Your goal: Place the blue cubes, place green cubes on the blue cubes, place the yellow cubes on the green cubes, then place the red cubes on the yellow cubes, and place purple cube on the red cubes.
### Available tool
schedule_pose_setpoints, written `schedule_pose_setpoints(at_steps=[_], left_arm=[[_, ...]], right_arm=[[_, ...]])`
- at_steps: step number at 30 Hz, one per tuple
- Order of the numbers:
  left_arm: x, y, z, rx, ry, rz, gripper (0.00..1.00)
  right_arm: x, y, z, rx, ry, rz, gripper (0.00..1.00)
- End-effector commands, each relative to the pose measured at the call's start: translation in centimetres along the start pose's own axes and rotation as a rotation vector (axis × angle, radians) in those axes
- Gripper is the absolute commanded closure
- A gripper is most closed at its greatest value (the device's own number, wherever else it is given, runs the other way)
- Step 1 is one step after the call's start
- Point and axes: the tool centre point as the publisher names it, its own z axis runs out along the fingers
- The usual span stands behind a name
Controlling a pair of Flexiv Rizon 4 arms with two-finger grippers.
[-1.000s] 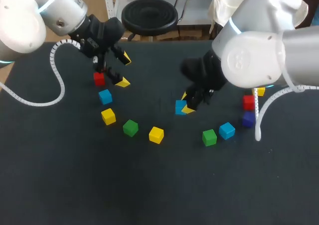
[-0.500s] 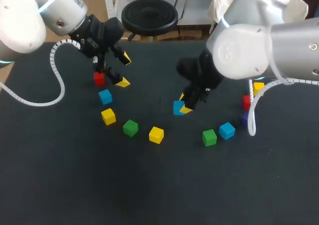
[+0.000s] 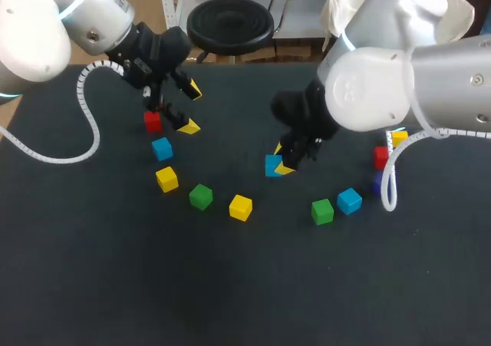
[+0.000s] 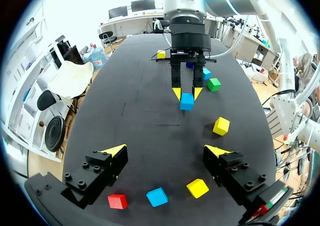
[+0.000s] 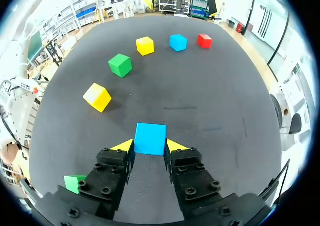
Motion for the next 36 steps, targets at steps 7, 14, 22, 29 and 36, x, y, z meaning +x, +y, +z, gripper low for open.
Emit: schedule_pose_setpoints(at_steps=[7, 14, 22, 29, 36], left_arm=[[0.0, 0.0, 0.0, -0.001, 0.0, 0.001, 0.0], [0.0, 0.0, 0.0, -0.001, 0.0, 0.001, 0.0], [0.0, 0.0, 0.0, -0.001, 0.0, 0.001, 0.0], [0.0, 0.0, 0.0, -0.001, 0.0, 0.001, 0.0], [0.0, 0.0, 0.0, -0.001, 0.0, 0.001, 0.0]], right_arm=[[0.2, 0.2, 0.3, 0.002, 0.001, -0.006, 1.0], [0.3, -0.8, -0.1, 0.011, -0.004, -0.025, 1.0], [0.1, -1.9, 0.3, 0.007, -0.01, -0.042, 1.0], [0.0, -2.1, 0.8, -0.013, -0.011, -0.041, 1.0], [0.2, -2.3, 0.8, -0.017, -0.009, -0.033, 1.0]])
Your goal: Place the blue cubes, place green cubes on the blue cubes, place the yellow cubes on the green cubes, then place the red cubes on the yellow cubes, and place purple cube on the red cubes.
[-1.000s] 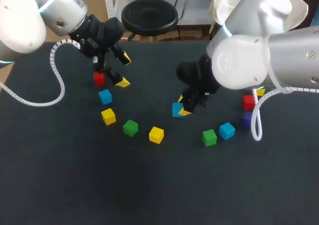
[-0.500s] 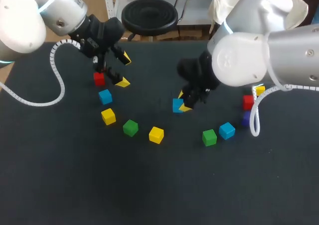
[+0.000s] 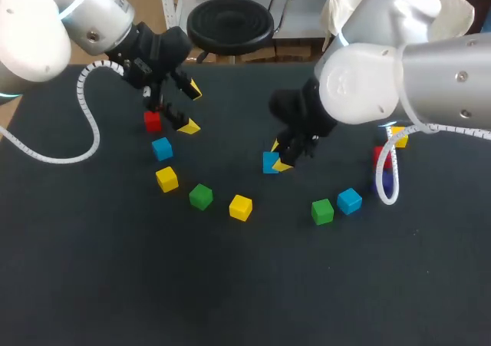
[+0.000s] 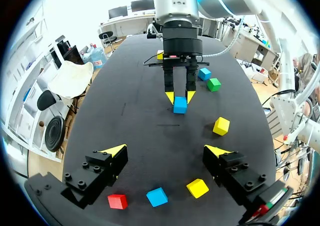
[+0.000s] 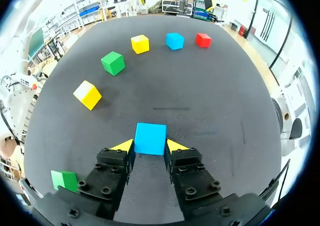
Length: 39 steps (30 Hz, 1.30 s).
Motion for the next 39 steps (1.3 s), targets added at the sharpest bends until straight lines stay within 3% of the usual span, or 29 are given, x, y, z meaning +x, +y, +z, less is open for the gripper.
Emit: schedule_pose_setpoints(at_steps=[1, 17, 39], left_arm=[[0.0, 0.0, 0.0, -0.001, 0.0, 0.001, 0.0], [0.0, 0.0, 0.0, -0.001, 0.0, 0.001, 0.0], [0.0, 0.0, 0.0, -0.001, 0.0, 0.001, 0.0]], right_arm=[[0.0, -0.4, -0.1, -0.007, 0.0, -0.001, 1.0], [-0.3, -0.8, 0.0, -0.063, 0.005, -0.029, 1.0], [-0.5, 0.7, -0.7, -0.029, 0.006, -0.014, 1.0]])
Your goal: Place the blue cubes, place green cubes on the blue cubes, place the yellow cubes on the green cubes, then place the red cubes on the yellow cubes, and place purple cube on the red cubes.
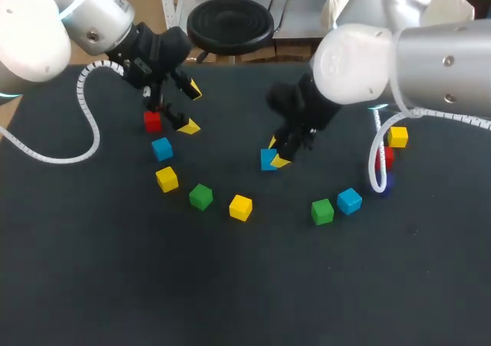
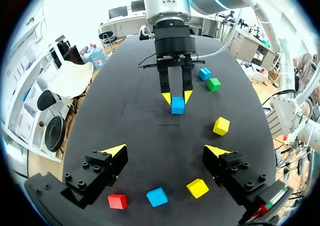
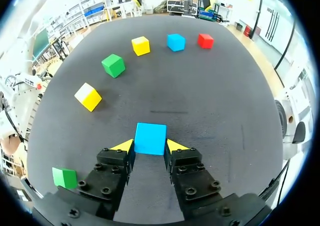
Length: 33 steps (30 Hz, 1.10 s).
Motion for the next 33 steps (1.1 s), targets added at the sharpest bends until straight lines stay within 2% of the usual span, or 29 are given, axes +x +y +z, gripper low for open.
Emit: schedule_pose_setpoints(at_steps=[1, 12, 33], left_arm=[[0.04, -0.05, -0.03, -0.001, 0.0, 0.001, 0.0], [0.04, -0.05, -0.03, -0.001, 0.0, 0.001, 0.0], [0.04, -0.05, -0.03, -0.001, 0.0, 0.001, 0.0]], right_arm=[[0.11, 1.1, -0.31, 0.022, 0.003, 0.004, 1.0], [0.42, 0.67, 0.47, 0.017, -0.003, 0.013, 1.0], [0.47, 0.31, 0.29, 0.021, 0.002, 0.01, 1.0]])
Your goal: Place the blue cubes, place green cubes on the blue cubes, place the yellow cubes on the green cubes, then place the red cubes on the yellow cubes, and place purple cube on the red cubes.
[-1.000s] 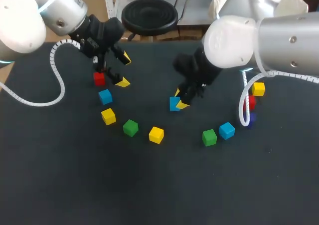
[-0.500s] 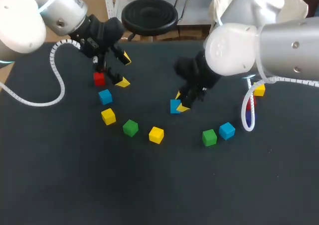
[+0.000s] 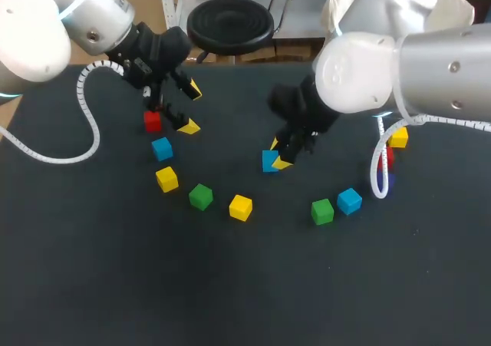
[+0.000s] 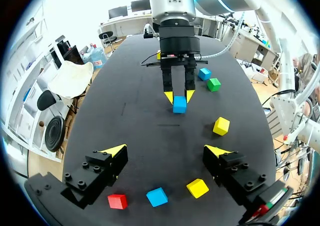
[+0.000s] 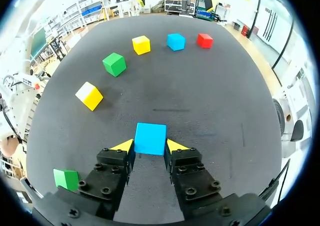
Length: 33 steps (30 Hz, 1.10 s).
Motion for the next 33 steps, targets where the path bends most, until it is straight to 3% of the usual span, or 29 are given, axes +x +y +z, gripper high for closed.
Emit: schedule_pose_setpoints(at_steps=[1, 15, 22, 23, 26, 30, 33], left_arm=[[0.0, 0.0, 0.0, -0.001, 0.0, 0.001, 0.0], [0.0, 0.0, 0.0, -0.001, 0.0, 0.001, 0.0], [0.0, 0.0, 0.0, -0.001, 0.0, 0.001, 0.0], [0.0, 0.0, 0.0, -0.001, 0.0, 0.001, 0.0], [0.0, 0.0, 0.0, -0.001, 0.0, 0.001, 0.0], [0.0, 0.0, 0.0, -0.001, 0.0, 0.001, 0.0], [0.0, 0.0, 0.0, -0.001, 0.0, 0.001, 0.0]], right_arm=[[0.1, -0.1, 0.3, -0.004, -0.004, 0.002, 1.0], [0.2, -0.5, 0.5, -0.014, -0.006, 0.006, 0.98], [0.3, -0.5, 0.4, -0.019, -0.006, 0.009, 0.52], [0.3, -0.5, 0.3, -0.018, -0.006, 0.009, 0.38], [0.5, -0.4, 0.1, -0.014, -0.005, 0.013, 0.11], [0.6, -0.2, -0.3, -0.005, -0.001, 0.016, 0.0], [0.8, 0.2, -1.0, 0.01, 0.009, 0.019, 0.0]])
